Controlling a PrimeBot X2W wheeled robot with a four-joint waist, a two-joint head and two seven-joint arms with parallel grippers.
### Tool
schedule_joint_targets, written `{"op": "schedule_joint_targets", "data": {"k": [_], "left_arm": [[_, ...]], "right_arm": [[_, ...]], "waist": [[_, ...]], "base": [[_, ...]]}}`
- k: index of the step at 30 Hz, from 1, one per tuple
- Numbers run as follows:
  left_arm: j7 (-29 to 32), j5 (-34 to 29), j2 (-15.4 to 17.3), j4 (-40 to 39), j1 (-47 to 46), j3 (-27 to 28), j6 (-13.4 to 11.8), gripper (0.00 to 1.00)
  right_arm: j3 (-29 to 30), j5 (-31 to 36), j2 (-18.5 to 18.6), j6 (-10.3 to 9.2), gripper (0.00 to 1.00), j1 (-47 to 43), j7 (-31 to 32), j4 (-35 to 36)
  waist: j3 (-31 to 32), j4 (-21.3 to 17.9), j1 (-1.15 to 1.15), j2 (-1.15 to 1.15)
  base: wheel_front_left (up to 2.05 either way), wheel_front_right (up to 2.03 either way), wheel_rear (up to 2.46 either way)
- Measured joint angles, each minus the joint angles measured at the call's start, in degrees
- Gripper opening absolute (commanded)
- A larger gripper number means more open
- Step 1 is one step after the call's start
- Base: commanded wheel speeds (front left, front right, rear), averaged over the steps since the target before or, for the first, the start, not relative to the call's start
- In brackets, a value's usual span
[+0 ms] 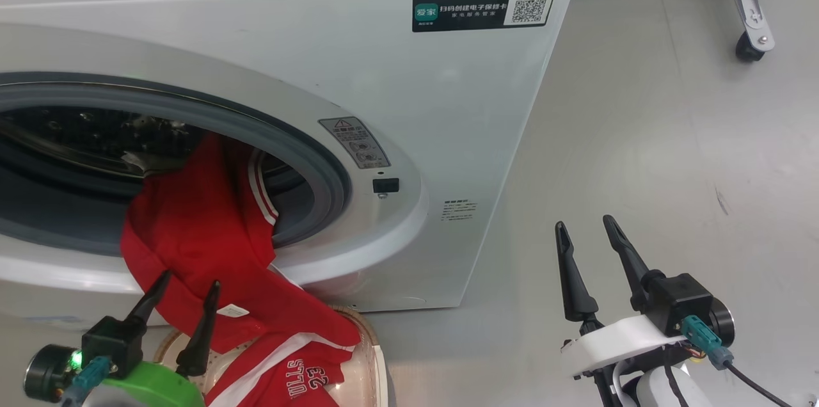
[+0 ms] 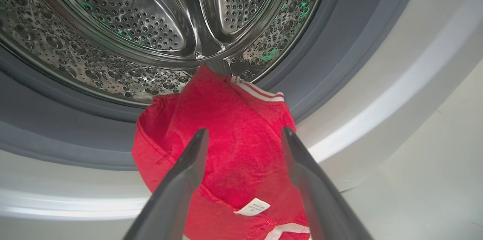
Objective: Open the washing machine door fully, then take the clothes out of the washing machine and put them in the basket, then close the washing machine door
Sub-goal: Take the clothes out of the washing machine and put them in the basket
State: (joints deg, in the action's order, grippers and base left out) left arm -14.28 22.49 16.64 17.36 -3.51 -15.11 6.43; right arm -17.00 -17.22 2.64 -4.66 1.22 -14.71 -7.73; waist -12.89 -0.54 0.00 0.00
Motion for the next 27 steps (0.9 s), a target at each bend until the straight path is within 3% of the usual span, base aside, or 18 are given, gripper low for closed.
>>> {"op": "schedule_joint_targets", "data": {"k": [10, 27], "left_arm": [[0.3, 0.0, 0.8, 6.4, -7.7, -1.8, 0.4, 1.00], [9.8, 1.1, 2.1, 17.1, -23.1, -0.3, 0.5, 1.00]], "right_arm": [[-1.4, -0.3, 0.0, -0.11, 1.00, 1.3, 0.0, 0.6], [-3.8, -1.2, 0.0, -1.12, 1.00, 3.7, 0.0, 1.7]], "waist": [[-2.8, -2.0, 0.00, 0.00], [-7.4, -6.5, 0.00, 0.00]], "base": [[0.00, 0.00, 0.00], [0.00, 0.00, 0.00]]}}
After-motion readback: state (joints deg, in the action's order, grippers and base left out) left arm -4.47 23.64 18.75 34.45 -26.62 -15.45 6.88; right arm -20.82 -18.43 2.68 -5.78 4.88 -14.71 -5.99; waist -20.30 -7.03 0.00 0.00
